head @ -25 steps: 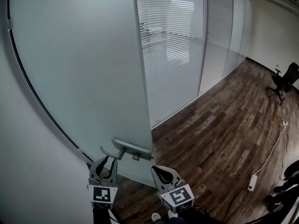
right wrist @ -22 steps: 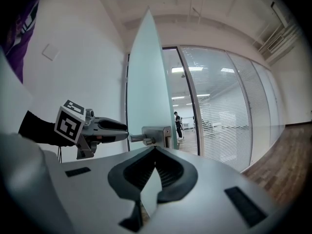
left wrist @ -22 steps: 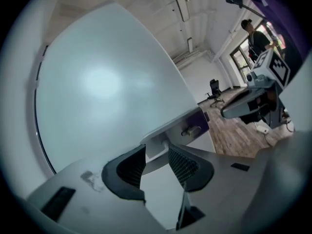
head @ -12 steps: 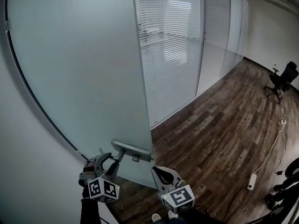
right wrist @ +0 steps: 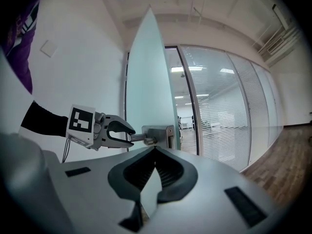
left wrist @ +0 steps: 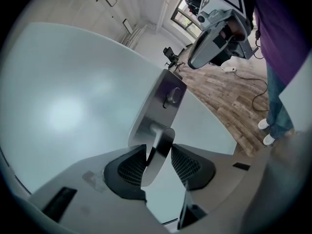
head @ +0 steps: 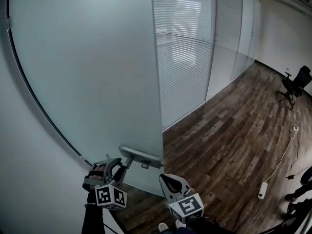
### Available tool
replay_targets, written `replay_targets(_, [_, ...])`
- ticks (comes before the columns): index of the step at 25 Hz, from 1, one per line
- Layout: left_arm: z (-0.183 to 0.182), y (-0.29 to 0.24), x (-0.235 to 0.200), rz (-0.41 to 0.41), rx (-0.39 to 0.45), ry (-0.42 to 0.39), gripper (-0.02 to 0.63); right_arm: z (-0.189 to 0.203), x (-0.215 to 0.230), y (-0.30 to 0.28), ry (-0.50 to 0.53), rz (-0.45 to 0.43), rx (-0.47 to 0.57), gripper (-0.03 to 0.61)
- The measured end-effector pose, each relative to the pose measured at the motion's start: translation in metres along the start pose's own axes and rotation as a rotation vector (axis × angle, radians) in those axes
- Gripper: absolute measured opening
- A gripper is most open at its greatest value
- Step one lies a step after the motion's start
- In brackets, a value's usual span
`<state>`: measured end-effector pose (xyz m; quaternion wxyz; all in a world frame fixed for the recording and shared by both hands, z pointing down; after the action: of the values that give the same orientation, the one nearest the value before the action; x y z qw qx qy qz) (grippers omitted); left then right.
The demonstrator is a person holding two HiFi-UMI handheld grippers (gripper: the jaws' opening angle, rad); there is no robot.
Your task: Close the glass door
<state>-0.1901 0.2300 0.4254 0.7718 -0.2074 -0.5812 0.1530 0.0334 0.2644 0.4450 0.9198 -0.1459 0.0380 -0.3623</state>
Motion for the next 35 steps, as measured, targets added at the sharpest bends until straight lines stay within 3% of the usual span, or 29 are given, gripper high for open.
replay_targets(3, [-0.001,-0.003,-0.002,0.006,-0.004,-0.061,0.154,-0.001,-0.002,-0.005,0.005,-0.010,-0.003,-0.009])
replay_targets(9, [-0.006,-0.007,0.005,-0.017,-0.008,-0.276,0.123,0.005,-0.002,-0.007,0.013,-0.018,-0.007,-0.009])
replay_targets(11, [-0.006,-0.005,0.004,-0.019,-0.008,-0.305,0.115,0.004,-0.003,-0.008,0.015,-0.017,-0.007,-0.009])
replay_targets(22, [-0.010,-0.013,-0.005,0.012,-0.035,-0.146,0.117,-0.003,-0.005,-0.019,0.018,-0.026,-0.012,-0.009])
replay_targets(35, [-0.027,-0.035,-0.016,0.041,-0.097,-0.115,0.118,-0.005,0.008,-0.021,-0.028,0.018,-0.044,-0.009])
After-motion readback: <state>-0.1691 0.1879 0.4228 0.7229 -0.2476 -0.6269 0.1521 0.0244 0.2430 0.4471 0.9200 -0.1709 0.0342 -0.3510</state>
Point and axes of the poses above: the fingertips, and each gripper's own axes: y backward along the fingers, x to its right, z out of its underside, the point moved 10 cm from there along y, backward along the fingers, and after that the axes turned 13 degrees about -x, right-handed, at the moved point
